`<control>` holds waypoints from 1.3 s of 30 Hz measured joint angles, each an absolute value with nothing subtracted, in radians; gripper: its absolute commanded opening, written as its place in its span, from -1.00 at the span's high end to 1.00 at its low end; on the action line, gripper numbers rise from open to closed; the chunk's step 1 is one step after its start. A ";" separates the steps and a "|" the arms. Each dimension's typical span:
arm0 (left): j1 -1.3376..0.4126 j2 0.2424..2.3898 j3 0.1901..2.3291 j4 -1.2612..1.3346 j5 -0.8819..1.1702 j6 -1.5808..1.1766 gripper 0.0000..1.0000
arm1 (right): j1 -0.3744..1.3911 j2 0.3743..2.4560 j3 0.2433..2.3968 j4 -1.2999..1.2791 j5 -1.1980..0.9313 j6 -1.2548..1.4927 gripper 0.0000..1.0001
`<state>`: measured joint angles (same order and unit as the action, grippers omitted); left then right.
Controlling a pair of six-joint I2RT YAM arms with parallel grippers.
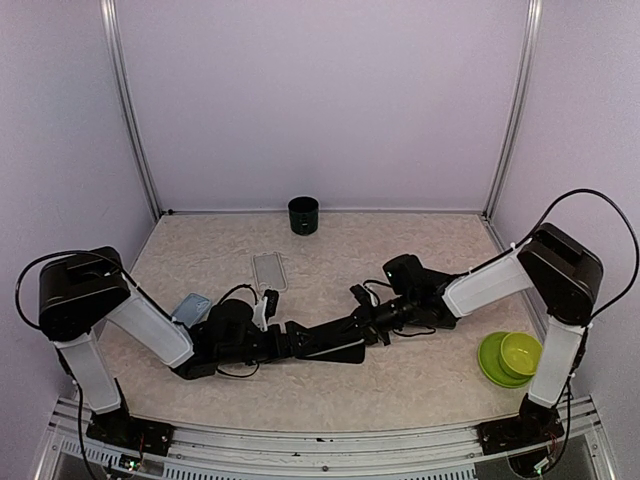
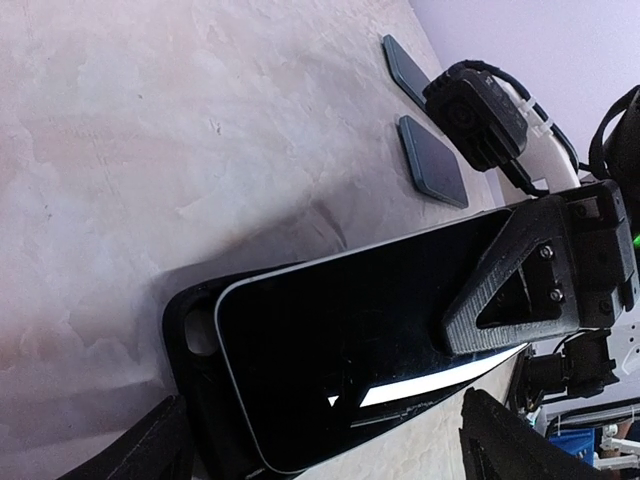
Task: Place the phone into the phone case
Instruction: Install the phone into the phone case.
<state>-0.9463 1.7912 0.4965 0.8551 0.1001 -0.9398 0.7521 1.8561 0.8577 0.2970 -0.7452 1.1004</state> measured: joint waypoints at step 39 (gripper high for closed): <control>-0.955 1.821 0.500 0.923 0.073 -0.936 -0.98 | 0.741 2.000 0.802 0.645 -0.826 1.200 1.00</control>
<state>-0.9546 1.8214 0.4995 0.9234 0.0731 -0.9363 0.7410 1.9995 0.8024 0.6449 -0.8265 1.1999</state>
